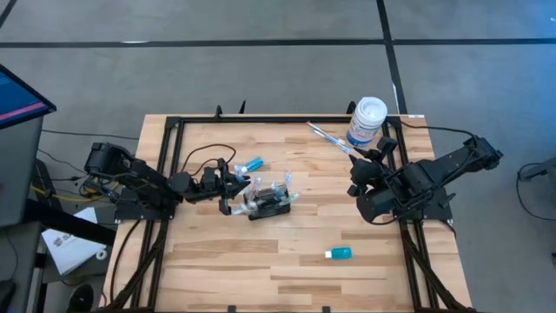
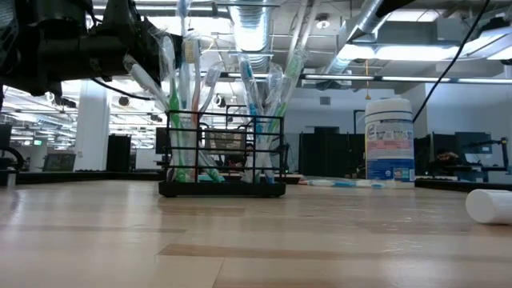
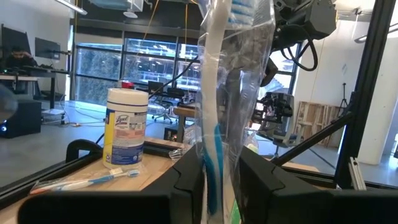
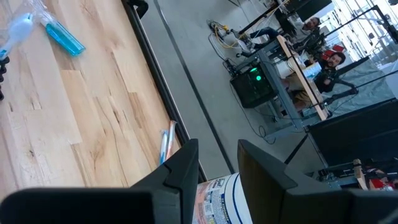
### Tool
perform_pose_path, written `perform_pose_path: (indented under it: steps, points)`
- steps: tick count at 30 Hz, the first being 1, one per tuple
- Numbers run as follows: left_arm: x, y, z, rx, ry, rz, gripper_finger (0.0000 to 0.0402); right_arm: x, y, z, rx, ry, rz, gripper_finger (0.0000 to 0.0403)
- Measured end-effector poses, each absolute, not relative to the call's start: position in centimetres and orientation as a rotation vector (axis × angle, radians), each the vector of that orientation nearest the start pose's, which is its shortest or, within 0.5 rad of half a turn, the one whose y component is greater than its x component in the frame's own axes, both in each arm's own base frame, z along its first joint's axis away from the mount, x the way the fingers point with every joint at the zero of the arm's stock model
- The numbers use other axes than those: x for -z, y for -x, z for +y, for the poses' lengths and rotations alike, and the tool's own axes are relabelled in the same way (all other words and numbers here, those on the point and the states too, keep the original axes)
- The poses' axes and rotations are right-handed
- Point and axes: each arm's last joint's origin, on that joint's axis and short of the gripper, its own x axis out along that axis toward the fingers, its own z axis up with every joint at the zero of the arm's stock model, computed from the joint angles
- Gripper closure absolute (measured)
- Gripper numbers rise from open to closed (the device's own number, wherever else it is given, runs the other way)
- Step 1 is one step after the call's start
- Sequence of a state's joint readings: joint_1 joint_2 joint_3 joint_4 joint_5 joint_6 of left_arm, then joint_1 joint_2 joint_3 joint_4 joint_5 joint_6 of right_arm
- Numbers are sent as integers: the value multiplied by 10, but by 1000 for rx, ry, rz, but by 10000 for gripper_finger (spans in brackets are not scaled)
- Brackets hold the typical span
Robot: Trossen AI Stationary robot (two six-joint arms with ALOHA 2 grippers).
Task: Pick & Place toothbrushing station
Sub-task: Put the blue toothbrush into the wire organizer
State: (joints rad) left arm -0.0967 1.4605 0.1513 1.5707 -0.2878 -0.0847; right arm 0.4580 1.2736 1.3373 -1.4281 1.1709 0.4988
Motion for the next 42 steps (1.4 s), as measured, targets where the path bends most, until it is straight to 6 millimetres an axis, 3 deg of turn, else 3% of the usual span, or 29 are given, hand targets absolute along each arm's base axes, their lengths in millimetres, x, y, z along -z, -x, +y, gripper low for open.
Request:
perform_pose_path:
  steps: [15, 28, 42]
  points:
    - [-165, -205, -13, -171, 133, -219, 334, -354, -191, 64, 787, 565, 751, 301]
    - [-163, -206, -13, -173, 131, -194, 288, -354, -191, 64, 787, 564, 751, 301]
    - [-164, -205, -13, -174, 126, -212, 293, -354, -191, 64, 787, 564, 751, 301]
